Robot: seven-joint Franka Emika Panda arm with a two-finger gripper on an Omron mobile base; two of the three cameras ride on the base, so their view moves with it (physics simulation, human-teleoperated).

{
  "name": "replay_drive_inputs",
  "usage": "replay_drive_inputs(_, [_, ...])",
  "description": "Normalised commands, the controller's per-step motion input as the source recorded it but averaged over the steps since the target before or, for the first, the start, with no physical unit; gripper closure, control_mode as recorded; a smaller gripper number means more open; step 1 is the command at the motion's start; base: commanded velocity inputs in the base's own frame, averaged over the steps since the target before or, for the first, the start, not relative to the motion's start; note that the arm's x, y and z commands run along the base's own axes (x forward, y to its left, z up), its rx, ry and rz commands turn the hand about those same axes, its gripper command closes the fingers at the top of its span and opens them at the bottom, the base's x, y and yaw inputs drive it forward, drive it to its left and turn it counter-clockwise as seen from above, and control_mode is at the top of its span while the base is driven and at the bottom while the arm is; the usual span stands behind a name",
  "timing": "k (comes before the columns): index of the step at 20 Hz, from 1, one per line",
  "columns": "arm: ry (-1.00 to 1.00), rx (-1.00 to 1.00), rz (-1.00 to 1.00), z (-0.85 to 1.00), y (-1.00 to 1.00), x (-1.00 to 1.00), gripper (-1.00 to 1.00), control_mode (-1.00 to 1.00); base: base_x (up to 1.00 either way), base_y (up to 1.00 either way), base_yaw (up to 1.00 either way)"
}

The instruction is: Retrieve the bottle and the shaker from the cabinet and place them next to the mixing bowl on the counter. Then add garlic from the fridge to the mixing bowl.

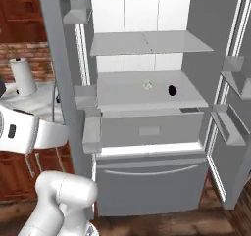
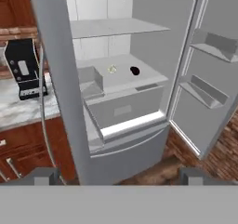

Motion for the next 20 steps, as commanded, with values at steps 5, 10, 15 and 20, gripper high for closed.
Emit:
replay_drive_inputs(5, [0.00,0.00,0.00,0.00,0.00,0.00,-1.00,1.00,0.31,-0.92,0.39])
replay_drive_inputs(10, [0.00,0.00,0.00,0.00,0.00,0.00,-1.00,1.00,0.00,-0.51,0.08])
replay_drive_inputs(15, [0.00,0.00,0.00,0.00,0.00,0.00,-1.00,1.00,0.72,-0.04,0.12])
replay_drive_inputs(20, [0.00,0.00,0.00,0.00,0.00,0.00,-1.00,1.00,0.86,0.10,0.30])
